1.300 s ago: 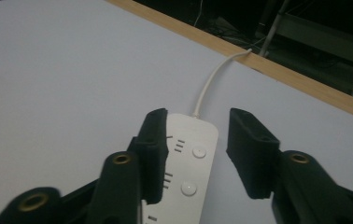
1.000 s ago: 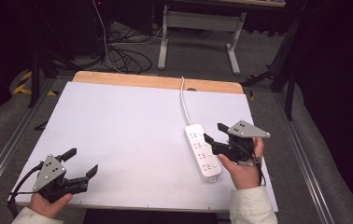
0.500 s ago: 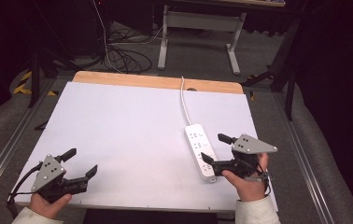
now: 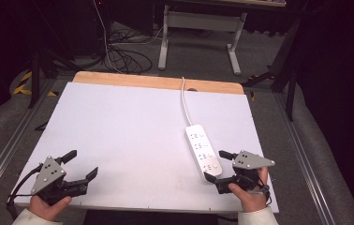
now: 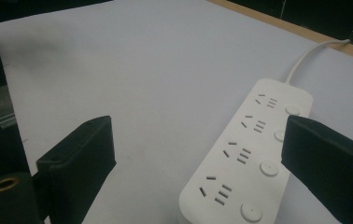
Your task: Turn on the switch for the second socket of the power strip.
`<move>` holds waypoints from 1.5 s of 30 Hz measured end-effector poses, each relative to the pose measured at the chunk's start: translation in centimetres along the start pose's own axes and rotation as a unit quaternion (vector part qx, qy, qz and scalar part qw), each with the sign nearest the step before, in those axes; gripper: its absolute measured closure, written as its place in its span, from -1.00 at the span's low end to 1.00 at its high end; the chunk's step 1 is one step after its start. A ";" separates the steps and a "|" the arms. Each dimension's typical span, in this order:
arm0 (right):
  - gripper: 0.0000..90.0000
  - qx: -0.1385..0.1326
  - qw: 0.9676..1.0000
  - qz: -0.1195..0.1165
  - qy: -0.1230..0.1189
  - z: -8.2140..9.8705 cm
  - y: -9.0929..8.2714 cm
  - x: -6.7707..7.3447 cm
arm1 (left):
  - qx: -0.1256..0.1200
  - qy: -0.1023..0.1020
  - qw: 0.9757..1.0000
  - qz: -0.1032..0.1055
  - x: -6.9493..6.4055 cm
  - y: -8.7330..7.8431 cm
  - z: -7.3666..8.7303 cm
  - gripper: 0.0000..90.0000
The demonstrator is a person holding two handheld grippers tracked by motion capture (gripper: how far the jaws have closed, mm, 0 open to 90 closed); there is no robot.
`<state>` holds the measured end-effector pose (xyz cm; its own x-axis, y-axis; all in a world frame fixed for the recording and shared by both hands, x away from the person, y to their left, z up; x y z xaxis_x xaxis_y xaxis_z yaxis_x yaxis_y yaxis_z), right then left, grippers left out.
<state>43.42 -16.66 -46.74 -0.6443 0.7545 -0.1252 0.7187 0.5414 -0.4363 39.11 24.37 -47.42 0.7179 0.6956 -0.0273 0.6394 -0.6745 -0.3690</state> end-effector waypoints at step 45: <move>-0.73 0.030 0.998 0.053 0.002 5.4 1.3 -0.9 | 0.003 0.000 1.000 0.002 0.2 0.2 0.8 -0.71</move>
<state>43.53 -18.67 -51.99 -0.5646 0.8075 -0.1706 0.7659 0.4356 -0.4729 39.17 24.55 -48.27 0.7209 0.6924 -0.0284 0.6345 -0.6760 -0.3747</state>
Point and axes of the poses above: each handheld gripper's, and its own axes: y roughly forward along the jaws, z roughly out of its underside, x roughly to its left, the point moved 8 cm from there along y, roughly forward along the jaws, and after that the axes turned 14 degrees about z, right-handed, at the moved point
